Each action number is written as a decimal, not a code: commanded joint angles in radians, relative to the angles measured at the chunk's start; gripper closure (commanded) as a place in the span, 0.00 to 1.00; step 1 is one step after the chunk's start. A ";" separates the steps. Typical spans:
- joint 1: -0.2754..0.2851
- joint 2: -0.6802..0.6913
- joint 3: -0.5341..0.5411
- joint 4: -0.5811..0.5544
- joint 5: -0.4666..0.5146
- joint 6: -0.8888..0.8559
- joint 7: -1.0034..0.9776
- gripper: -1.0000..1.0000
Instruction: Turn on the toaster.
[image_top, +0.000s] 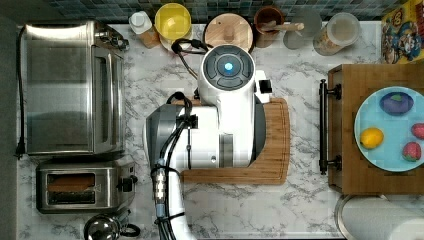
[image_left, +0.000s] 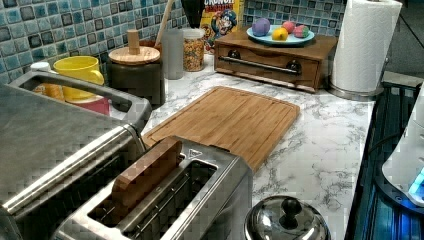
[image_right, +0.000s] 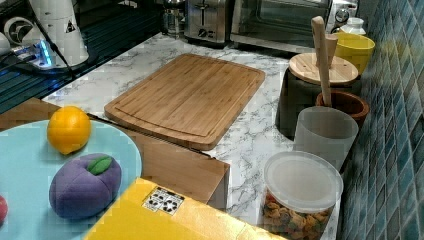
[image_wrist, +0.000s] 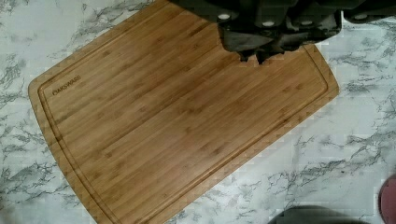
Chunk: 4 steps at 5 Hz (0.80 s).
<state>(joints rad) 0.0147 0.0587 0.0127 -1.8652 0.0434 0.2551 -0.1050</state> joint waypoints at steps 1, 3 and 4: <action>0.002 0.000 0.007 -0.001 0.001 0.003 -0.002 1.00; 0.060 -0.119 0.051 -0.204 0.098 0.094 -0.107 1.00; 0.079 -0.152 0.093 -0.272 0.137 0.118 -0.143 1.00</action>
<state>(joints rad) 0.0425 -0.0102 0.0336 -2.0625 0.1539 0.3748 -0.1510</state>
